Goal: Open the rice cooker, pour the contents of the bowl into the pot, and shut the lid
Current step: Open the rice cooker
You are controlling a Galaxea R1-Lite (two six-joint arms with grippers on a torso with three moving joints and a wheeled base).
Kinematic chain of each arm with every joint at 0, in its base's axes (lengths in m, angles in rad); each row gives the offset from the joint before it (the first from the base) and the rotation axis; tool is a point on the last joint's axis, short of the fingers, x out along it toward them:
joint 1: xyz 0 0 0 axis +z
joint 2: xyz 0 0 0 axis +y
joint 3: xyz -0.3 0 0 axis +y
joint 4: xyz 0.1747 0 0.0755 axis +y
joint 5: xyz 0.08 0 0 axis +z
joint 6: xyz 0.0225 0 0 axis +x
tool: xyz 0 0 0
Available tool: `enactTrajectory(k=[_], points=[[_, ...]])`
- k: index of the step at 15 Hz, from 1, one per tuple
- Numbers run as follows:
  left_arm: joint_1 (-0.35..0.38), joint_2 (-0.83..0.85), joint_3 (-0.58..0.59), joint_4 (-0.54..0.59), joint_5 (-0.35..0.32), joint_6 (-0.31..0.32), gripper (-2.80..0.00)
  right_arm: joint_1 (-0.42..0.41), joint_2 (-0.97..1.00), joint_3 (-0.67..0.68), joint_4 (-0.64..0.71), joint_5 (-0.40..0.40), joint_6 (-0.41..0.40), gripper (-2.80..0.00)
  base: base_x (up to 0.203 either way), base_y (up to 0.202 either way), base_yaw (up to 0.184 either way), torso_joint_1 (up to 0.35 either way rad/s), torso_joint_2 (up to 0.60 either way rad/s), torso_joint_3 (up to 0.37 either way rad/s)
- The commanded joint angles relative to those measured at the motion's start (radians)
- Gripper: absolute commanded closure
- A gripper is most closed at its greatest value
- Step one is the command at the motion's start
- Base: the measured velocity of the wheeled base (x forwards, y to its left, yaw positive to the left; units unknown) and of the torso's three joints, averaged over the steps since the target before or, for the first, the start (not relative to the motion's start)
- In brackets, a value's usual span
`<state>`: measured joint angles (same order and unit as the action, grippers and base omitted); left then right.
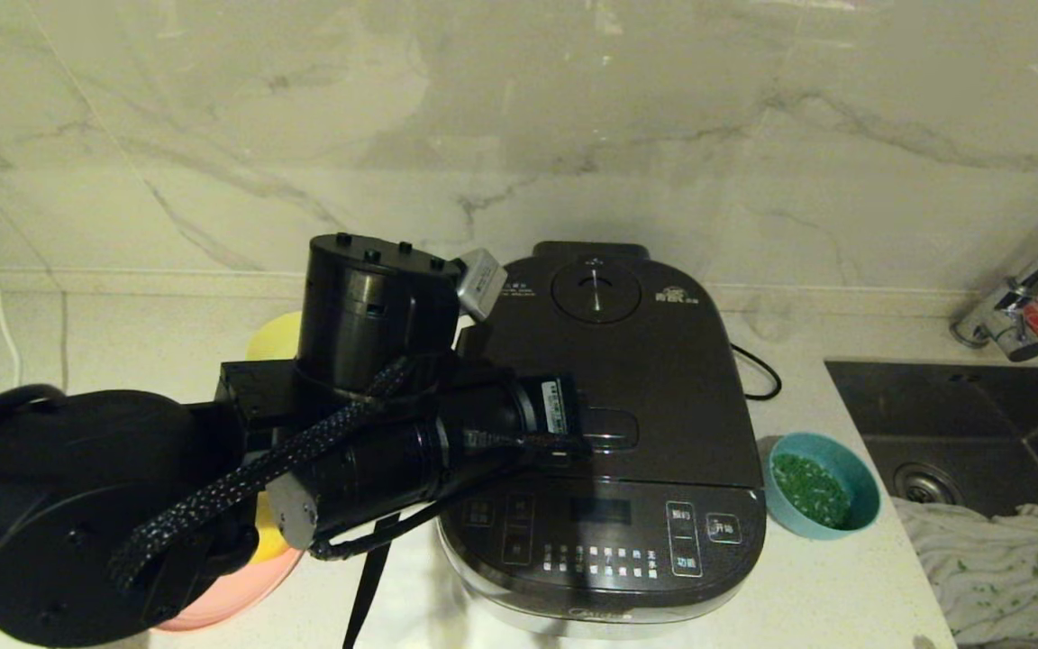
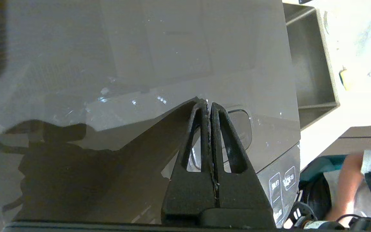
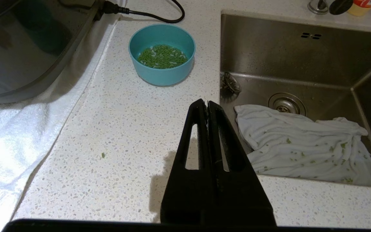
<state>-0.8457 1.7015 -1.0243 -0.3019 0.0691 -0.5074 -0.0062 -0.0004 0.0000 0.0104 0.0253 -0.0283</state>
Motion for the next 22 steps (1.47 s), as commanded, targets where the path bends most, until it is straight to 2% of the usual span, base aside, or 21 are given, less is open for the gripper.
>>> enactTrajectory(k=[1, 6, 8, 15, 22], points=[[0.001, -0.024, 0.022, 0.010, -0.004, -0.007, 0.00, 0.000, 0.000, 0.002, 0.000, 0.001, -0.001, 0.00, 0.000, 0.000, 0.000, 0.000, 0.00, 0.000], [-0.007, -0.086, 0.039, 0.061, -0.014, -0.014, 0.00, 0.000, 0.000, 0.002, 0.000, 0.001, -0.001, 0.00, 0.000, 0.000, 0.000, 0.000, 0.00, 0.000], [-0.012, -0.102, 0.039, 0.073, -0.046, -0.022, 0.00, 0.000, -0.001, 0.002, 0.000, 0.001, -0.001, 0.00, 0.000, 0.000, 0.000, 0.000, 0.00, 0.000], [-0.047, -0.080, 0.055, 0.072, -0.048, -0.037, 0.00, 0.000, 0.000, 0.002, 0.000, 0.001, -0.001, 0.00, 0.000, 0.000, 0.000, 0.000, 0.00, 0.000], [-0.044, -0.040, 0.056, 0.052, -0.035, -0.029, 0.00, 0.000, 0.000, 0.002, 0.000, 0.001, -0.001, 0.00, 0.000, 0.000, 0.000, 0.000, 0.00, 0.000]])
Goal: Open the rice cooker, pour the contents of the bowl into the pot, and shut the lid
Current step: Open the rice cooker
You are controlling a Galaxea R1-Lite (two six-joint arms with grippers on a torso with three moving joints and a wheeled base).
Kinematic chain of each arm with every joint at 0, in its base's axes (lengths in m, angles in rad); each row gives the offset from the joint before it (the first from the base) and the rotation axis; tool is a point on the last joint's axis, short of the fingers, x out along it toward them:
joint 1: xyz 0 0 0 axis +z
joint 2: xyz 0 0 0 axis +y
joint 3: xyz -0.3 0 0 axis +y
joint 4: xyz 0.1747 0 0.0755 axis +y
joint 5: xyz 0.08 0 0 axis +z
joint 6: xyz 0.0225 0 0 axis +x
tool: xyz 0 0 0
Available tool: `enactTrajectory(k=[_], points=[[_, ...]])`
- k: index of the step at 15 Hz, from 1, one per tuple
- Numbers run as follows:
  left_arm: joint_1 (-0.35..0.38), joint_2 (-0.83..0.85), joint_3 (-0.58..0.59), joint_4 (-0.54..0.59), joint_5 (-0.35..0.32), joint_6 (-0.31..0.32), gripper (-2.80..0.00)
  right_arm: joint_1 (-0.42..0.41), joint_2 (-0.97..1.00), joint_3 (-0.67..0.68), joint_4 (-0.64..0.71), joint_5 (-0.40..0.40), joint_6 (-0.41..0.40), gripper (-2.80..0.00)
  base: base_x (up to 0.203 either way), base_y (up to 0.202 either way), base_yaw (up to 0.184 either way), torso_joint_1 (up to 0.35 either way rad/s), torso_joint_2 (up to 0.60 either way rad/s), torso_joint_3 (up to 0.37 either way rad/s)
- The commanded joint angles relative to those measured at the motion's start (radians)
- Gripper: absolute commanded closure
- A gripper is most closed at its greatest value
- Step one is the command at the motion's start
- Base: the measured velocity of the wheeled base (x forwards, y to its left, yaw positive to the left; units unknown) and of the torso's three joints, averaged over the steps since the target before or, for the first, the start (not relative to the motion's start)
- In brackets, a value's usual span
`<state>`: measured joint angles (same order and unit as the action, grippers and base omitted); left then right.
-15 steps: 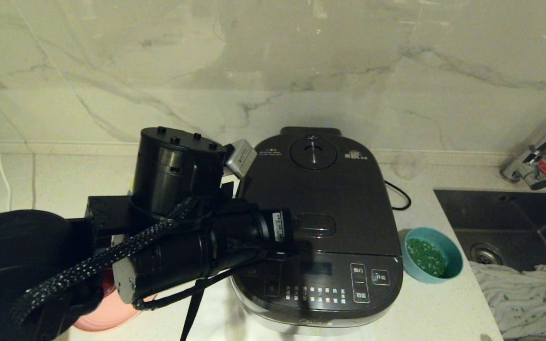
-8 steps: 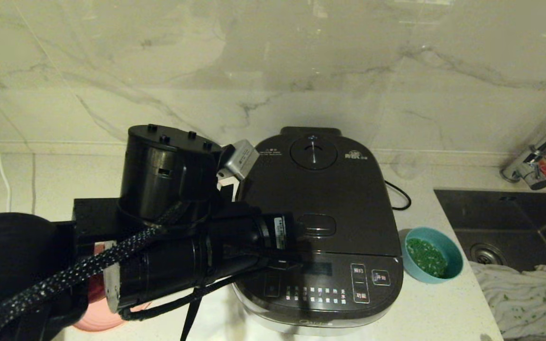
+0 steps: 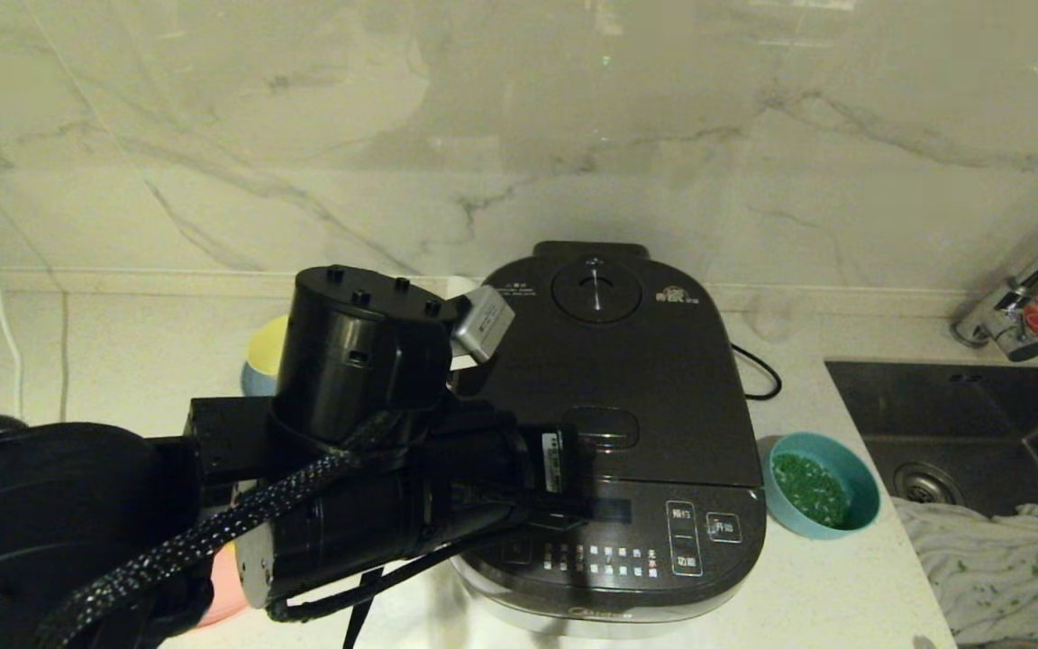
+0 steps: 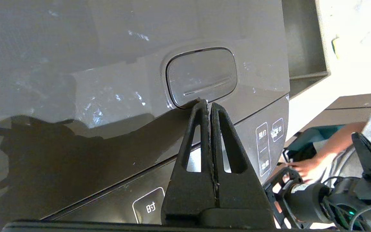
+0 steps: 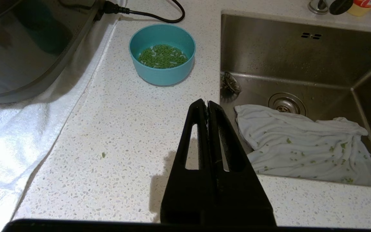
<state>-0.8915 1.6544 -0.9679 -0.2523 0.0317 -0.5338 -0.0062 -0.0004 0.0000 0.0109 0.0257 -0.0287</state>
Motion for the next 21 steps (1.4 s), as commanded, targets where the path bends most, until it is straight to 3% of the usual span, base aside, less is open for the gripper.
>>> enactTrajectory(k=[1, 10, 21], points=[[0.002, 0.005, 0.000, 0.002, 0.002, -0.002, 0.00, 0.000, 0.000, 0.002, 0.000, 0.000, 0.000, 0.00, 0.000, 0.000, 0.000, 0.000, 0.00, 0.000], [0.026, 0.028, 0.003, -0.037, 0.043, 0.008, 0.00, 0.000, 0.000, 0.002, 0.000, 0.000, 0.000, 0.00, 0.000, 0.000, 0.000, 0.000, 0.00, 0.000], [0.025, -0.039, -0.026, -0.055, 0.031, -0.003, 0.00, 0.000, 0.000, 0.002, 0.000, 0.000, -0.001, 0.00, 0.000, 0.000, 0.000, 0.000, 0.00, 0.000]])
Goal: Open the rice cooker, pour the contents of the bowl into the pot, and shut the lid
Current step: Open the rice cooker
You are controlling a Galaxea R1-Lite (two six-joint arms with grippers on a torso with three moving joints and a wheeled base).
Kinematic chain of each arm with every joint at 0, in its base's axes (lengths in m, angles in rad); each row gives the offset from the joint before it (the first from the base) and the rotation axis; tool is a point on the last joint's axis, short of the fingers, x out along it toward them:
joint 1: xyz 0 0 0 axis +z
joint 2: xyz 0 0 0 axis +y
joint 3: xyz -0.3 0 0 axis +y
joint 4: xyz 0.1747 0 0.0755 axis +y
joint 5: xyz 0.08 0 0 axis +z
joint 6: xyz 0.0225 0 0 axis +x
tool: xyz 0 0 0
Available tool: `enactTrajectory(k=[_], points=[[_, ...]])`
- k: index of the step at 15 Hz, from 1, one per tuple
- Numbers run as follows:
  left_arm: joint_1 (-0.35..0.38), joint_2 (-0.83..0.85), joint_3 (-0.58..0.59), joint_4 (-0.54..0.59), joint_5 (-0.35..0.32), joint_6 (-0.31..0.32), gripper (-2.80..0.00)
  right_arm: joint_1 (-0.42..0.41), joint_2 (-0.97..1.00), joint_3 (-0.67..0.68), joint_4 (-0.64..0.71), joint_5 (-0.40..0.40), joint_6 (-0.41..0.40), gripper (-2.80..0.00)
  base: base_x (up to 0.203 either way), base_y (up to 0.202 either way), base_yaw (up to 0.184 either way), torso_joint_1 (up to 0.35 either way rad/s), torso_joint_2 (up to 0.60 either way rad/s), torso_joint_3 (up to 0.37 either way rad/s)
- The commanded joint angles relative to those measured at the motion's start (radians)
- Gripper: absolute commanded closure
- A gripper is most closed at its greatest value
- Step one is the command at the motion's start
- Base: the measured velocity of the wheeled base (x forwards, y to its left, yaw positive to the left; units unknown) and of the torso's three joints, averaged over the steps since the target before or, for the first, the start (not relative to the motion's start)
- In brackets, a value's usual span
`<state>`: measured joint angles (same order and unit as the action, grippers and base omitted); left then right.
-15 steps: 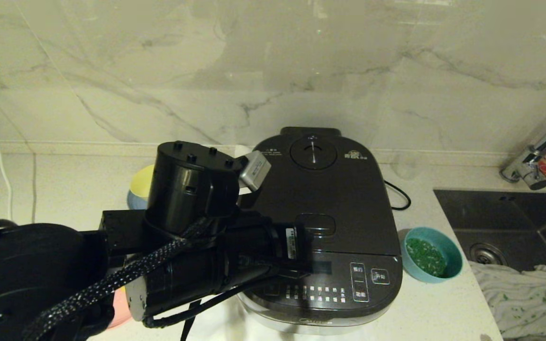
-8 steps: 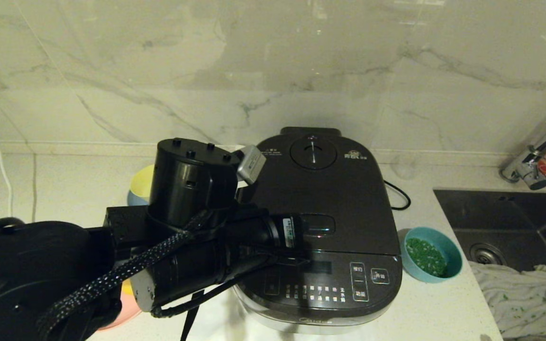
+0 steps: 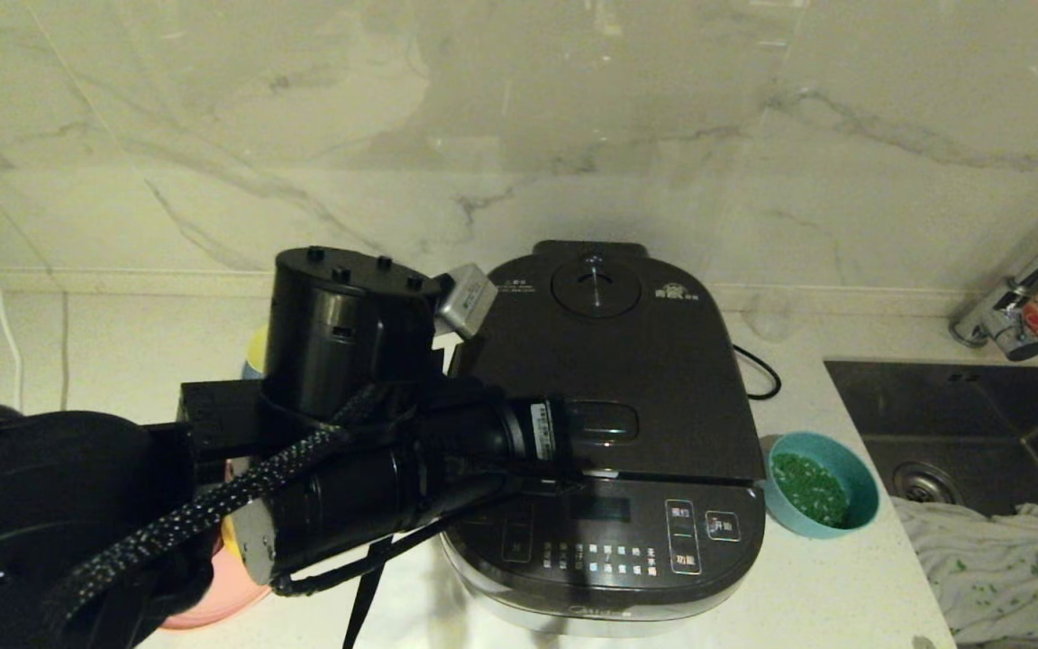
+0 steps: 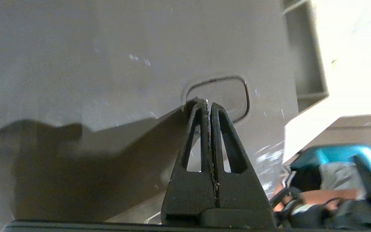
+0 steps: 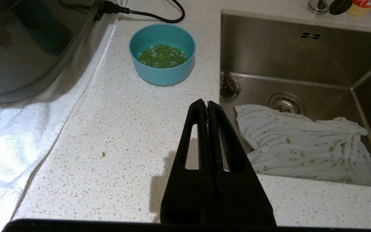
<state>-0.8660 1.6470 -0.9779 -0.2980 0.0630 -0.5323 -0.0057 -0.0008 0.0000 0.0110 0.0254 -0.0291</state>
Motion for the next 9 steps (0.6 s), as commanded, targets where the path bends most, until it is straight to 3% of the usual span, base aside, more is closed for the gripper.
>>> enactTrajectory(k=[1, 9], points=[[-0.001, -0.038, -0.026, -0.007, 0.000, -0.006, 0.00, 0.000, 0.001, 0.002, 0.000, 0.001, 0.000, 0.00, 0.000, 0.000, 0.000, 0.000, 0.00, 0.000], [0.000, -0.210, -0.086, 0.016, 0.006, 0.013, 0.00, 0.000, 0.001, 0.002, 0.000, 0.001, 0.000, 0.00, 0.000, 0.000, 0.000, 0.000, 0.00, 0.000]])
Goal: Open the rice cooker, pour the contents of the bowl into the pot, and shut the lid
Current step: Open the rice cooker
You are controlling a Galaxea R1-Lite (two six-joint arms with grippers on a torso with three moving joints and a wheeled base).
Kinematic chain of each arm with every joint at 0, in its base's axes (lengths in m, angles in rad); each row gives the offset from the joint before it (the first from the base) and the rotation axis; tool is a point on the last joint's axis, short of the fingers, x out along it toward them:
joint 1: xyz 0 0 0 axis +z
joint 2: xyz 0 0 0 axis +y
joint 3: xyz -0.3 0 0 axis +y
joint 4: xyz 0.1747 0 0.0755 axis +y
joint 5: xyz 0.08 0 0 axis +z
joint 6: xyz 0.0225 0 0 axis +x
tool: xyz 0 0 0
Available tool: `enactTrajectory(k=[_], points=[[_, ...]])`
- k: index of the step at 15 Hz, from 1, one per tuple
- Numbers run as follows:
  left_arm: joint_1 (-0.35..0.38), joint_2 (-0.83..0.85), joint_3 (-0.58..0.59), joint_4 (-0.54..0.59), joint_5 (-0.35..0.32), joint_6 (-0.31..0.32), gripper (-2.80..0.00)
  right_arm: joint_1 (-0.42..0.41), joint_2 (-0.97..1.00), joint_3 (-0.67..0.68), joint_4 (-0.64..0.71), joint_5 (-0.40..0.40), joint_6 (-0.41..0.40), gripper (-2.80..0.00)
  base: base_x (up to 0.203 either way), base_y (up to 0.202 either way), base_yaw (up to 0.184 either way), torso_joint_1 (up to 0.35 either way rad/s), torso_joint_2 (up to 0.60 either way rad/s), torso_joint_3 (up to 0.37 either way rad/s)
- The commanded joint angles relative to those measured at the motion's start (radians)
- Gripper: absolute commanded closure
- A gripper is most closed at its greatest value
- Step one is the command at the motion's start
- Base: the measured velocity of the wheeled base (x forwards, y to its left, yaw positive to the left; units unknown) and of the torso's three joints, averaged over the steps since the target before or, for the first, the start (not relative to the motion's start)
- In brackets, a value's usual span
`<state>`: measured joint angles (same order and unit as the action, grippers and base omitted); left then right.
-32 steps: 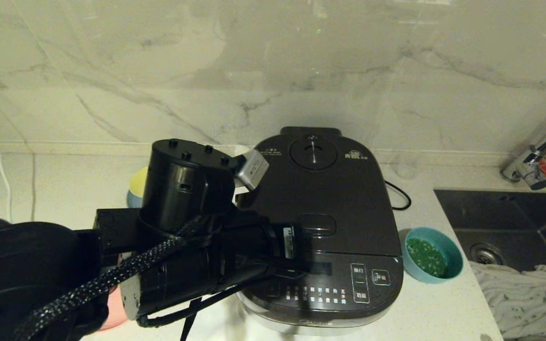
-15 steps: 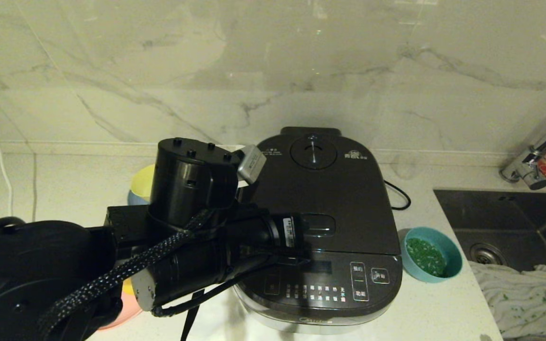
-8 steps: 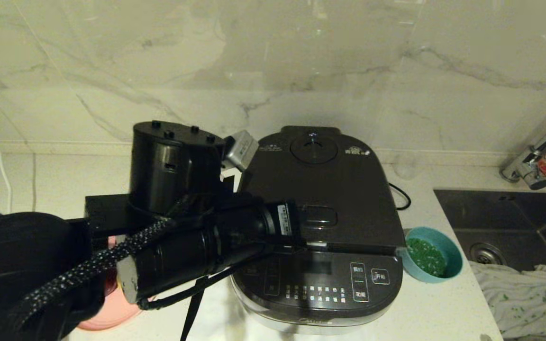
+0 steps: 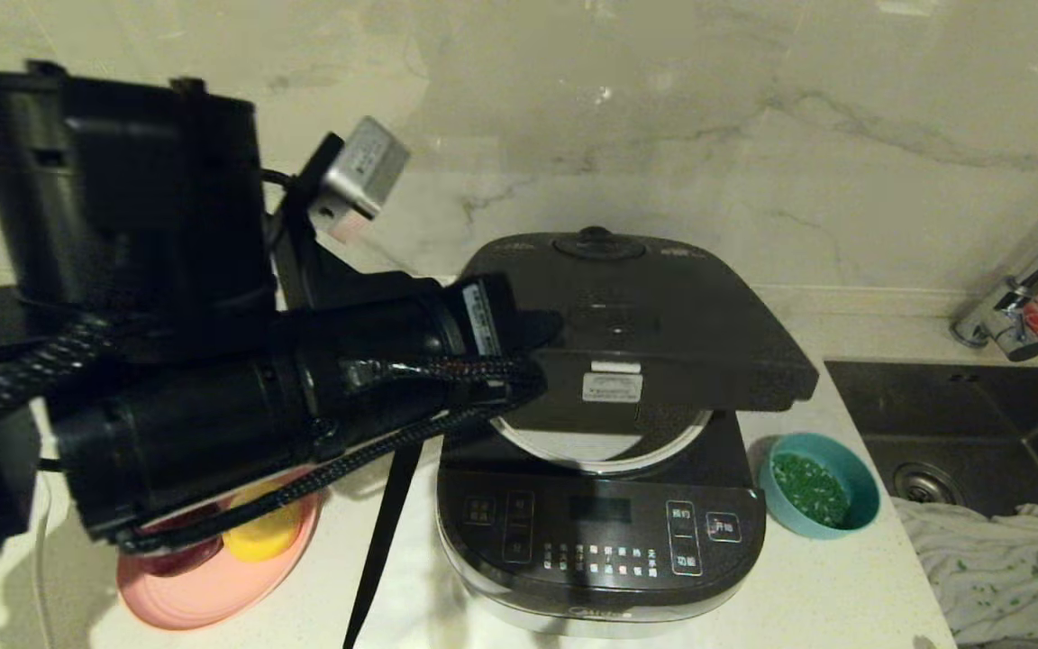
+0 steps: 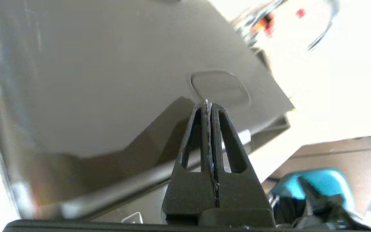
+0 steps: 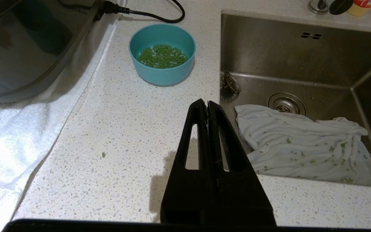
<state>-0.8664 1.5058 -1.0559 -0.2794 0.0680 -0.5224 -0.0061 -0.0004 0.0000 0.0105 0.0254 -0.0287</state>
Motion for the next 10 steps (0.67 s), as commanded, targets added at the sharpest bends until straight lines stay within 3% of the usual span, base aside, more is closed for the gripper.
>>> enactTrajectory(k=[1, 4, 7, 10], points=[[0.001, -0.098, -0.016, -0.003, 0.004, 0.027, 0.00, 0.000, 0.000, 0.002, 0.000, 0.001, 0.000, 0.00, 0.000, 0.000, 0.000, 0.000, 0.00, 0.000], [0.001, -0.190, -0.031, -0.001, 0.030, 0.112, 0.00, 0.000, 0.000, 0.002, 0.000, 0.001, 0.000, 0.00, 0.000, 0.000, 0.000, 0.000, 0.00, 0.000], [0.014, -0.253, -0.045, -0.001, 0.088, 0.139, 0.00, 0.000, 0.000, 0.002, 0.000, 0.001, 0.000, 0.00, 0.000, 0.000, 0.000, 0.000, 0.00, 0.000], [0.021, -0.317, -0.041, 0.026, 0.084, 0.178, 0.00, 0.000, 0.000, 0.002, 0.000, 0.001, 0.000, 0.00, 0.000, 0.000, 0.000, 0.000, 0.00, 0.000]])
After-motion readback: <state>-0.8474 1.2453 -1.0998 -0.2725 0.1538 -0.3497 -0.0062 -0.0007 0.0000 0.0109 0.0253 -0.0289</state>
